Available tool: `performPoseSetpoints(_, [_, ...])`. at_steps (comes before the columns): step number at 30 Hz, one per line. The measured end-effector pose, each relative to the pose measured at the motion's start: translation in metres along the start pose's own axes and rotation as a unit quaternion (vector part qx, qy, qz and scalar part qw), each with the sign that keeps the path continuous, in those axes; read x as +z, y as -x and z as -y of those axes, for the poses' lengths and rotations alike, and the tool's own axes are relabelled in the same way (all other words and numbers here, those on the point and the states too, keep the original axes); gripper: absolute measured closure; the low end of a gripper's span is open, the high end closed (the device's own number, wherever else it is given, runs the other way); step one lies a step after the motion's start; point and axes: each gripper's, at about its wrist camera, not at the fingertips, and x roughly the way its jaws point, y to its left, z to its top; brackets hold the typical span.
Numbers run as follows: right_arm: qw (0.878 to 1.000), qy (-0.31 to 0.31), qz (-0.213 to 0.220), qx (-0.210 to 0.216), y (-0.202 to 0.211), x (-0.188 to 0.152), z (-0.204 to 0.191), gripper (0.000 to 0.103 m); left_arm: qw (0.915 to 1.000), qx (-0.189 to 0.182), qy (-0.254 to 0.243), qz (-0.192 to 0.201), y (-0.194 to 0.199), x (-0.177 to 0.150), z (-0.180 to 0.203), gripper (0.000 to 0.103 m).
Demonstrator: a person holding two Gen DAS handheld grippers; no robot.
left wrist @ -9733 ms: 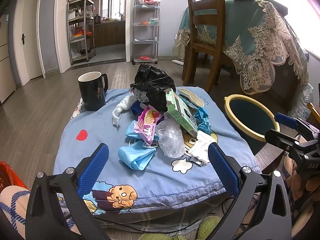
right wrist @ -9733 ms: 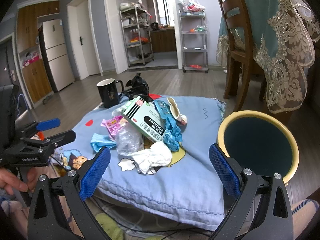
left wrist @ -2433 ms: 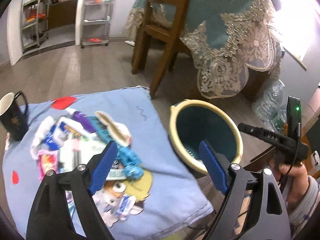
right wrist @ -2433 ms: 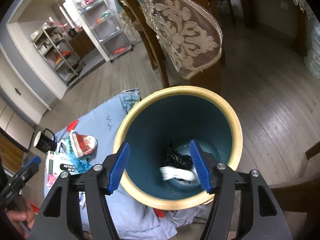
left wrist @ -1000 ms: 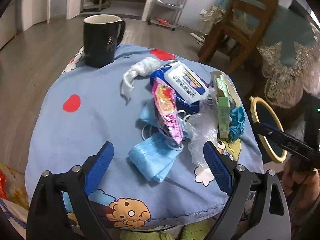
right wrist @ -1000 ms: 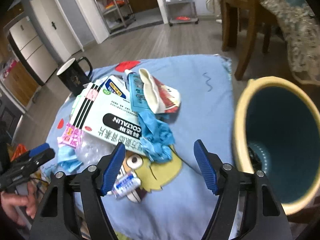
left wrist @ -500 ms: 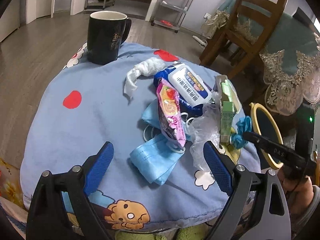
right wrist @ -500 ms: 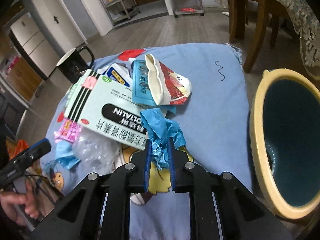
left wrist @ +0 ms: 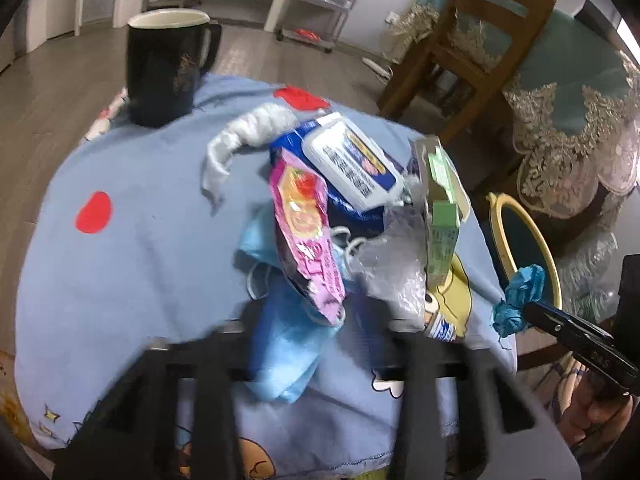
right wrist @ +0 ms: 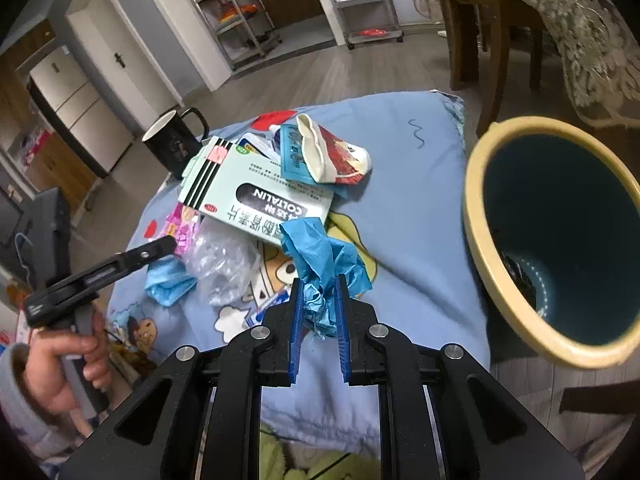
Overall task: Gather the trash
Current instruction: 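Grasp the blue glove with the right gripper while the left grasps the pink wrapper, then carry the blue glove and pink wrapper over the bin and release both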
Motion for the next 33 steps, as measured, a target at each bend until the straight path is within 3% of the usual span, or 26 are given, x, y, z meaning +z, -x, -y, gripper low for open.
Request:
performPoseSetpoints(3, [1.000,-0.008,0.007,0.002,0.008,-0.004,0.003,0.087,0.9999,-0.003,0.001,0.010,0.007,-0.002,-0.001,0.092])
performPoseSetpoints(17, [0.998,-0.020,0.051,0.004,0.049,0.000,0.017,0.087,0.9944,-0.006,0.028,0.102,0.083,0.007,-0.001,0.093])
performPoseSetpoints(26, [0.995,-0.030,0.090,-0.026,0.095,0.012,0.044,0.087,0.9889,-0.043,-0.027,0.139,0.109,0.038,0.056,0.093])
performPoseSetpoints(33, [0.991,-0.056,0.109,-0.060,0.120,0.014,0.076,0.087,0.9860,-0.076,-0.077,0.126,0.098,0.047,0.113,0.093])
